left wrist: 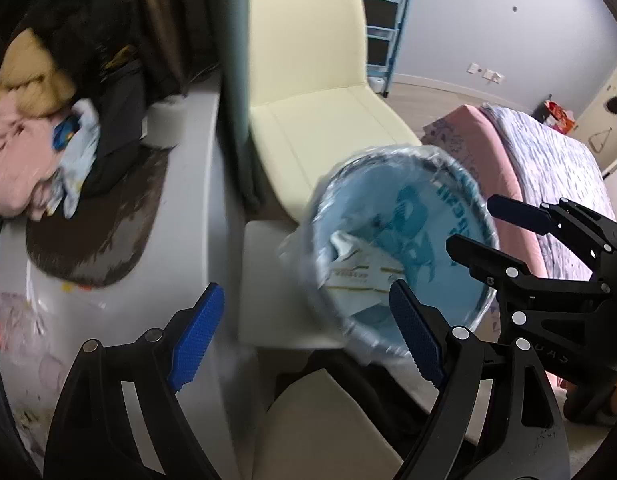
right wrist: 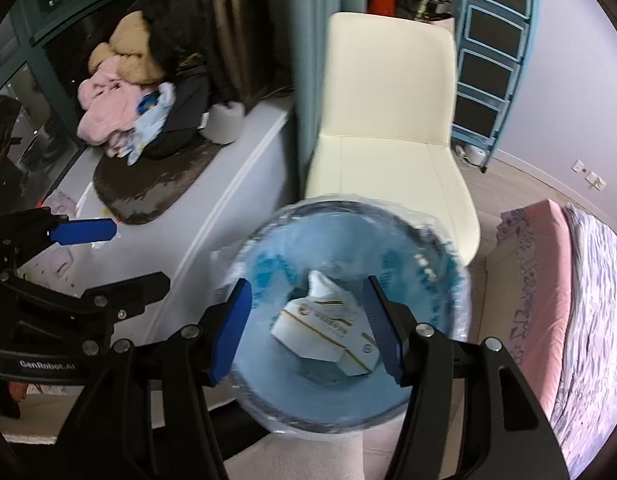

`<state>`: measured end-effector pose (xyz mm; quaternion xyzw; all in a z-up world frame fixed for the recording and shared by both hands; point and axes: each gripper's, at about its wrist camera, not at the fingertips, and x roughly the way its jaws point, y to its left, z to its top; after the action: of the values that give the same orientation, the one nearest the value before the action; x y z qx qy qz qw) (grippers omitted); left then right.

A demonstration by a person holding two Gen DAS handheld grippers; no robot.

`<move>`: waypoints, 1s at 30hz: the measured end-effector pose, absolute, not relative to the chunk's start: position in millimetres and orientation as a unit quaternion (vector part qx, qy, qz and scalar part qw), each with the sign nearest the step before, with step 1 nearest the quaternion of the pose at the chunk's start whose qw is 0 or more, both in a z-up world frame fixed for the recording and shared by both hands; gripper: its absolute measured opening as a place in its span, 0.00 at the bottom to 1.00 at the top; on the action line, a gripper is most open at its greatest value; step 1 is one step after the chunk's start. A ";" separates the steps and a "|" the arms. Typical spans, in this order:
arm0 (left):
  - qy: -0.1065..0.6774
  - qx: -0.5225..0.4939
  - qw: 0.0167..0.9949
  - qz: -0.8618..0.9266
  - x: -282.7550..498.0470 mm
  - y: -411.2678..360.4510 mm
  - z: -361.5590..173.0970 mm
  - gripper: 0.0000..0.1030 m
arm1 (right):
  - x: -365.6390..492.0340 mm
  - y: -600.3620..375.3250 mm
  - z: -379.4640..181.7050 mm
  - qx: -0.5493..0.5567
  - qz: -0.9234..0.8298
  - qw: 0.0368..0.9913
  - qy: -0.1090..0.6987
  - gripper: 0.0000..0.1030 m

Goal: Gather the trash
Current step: 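Open the right gripper to drop the paper bag into the bin, then move both grippers back over the cluttered table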

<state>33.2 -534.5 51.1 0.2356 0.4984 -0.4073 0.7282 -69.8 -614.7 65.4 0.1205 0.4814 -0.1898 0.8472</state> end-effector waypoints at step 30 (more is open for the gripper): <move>0.563 0.057 0.808 -0.164 60.8 -267.6 45.7 0.79 | 37.1 -392.7 43.0 -0.038 0.076 0.848 0.522 0.54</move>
<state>60.8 -267.6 45.7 0.0569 0.5634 -0.1644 0.8077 37.1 -392.7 43.0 -0.0385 0.5225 0.0760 0.8484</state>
